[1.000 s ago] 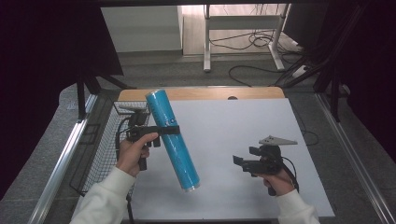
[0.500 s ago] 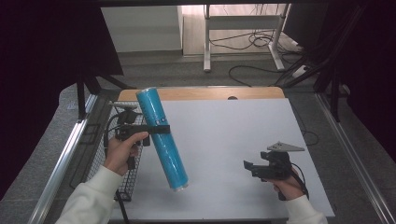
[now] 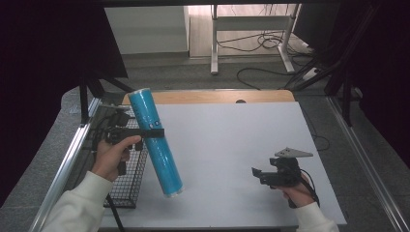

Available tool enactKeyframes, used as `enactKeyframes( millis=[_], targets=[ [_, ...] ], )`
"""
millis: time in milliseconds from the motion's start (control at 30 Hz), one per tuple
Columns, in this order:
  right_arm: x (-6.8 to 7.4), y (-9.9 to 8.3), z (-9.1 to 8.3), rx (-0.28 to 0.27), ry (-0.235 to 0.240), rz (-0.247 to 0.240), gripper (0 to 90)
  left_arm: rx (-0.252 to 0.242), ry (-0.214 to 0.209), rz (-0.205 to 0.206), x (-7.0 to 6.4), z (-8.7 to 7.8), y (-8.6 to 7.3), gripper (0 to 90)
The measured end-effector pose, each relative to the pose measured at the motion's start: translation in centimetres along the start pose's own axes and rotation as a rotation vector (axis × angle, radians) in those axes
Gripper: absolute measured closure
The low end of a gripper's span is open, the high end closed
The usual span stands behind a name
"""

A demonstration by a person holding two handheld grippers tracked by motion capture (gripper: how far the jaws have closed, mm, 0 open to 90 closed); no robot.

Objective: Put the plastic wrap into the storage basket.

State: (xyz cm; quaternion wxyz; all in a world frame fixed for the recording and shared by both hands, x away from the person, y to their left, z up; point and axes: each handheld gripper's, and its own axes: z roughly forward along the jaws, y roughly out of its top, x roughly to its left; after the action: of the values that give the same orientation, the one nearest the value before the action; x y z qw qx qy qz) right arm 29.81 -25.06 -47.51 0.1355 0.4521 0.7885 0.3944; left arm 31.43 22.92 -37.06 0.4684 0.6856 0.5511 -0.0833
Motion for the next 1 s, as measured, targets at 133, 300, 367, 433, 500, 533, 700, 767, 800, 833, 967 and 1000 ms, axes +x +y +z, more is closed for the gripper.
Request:
enactKeyframes(
  millis=[133, 300, 367, 433, 500, 533, 700, 767, 800, 833, 967, 1000],
  targets=[
    [-0.2, 0.0, -0.1, 0.007, -0.011, -0.002, 16.9, -0.002, 0.018, 0.001, 0.3, -1.4, -0.2, 31.9],
    [-0.3, -0.1, 0.0, 0.012, -0.019, 0.004, 16.9, 0.001, 0.040, 0.012, 0.4, -2.3, -0.2, 31.9],
    [-0.4, -0.1, 0.1, 0.013, -0.023, 0.003, 16.9, 0.001, 0.061, 0.018, 0.6, -2.9, -0.2, 31.9],
    [-0.5, -0.1, 0.1, 0.012, -0.031, 0.001, 17.0, 0.001, 0.074, 0.016, 0.9, -3.6, -0.4, 31.9],
    [-0.5, -0.1, 0.1, 0.012, -0.031, 0.003, 16.9, 0.000, 0.077, 0.014, 1.0, -3.9, -0.4, 31.9],
    [-0.6, -0.1, 0.2, 0.017, -0.036, 0.007, 17.0, -0.003, 0.081, 0.012, 1.2, -4.4, -0.5, 31.9],
    [-0.6, -0.2, 0.3, 0.019, -0.043, 0.001, 17.0, -0.012, 0.093, 0.020, 1.0, -5.4, -0.4, 31.9],
    [-0.6, -0.2, 0.3, 0.020, -0.044, -0.001, 17.0, -0.017, 0.095, 0.023, 0.9, -5.8, -0.3, 31.9],
    [-0.6, -0.2, 0.3, 0.019, -0.045, 0.002, 17.0, -0.020, 0.096, 0.026, 0.9, -6.1, -0.2, 31.9],
    [-0.6, -0.2, 0.3, 0.021, -0.046, 0.001, 17.0, -0.023, 0.099, 0.030, 0.8, -6.4, -0.1, 31.9],
    [-0.7, -0.2, 0.4, 0.023, -0.049, 0.005, 17.0, -0.034, 0.109, 0.033, 0.7, -7.3, 0.2, 31.9],
    [-0.7, -0.2, 0.4, 0.027, -0.053, 0.007, 17.0, -0.037, 0.120, 0.038, 0.7, -7.9, 0.4, 31.9]
  ],
)
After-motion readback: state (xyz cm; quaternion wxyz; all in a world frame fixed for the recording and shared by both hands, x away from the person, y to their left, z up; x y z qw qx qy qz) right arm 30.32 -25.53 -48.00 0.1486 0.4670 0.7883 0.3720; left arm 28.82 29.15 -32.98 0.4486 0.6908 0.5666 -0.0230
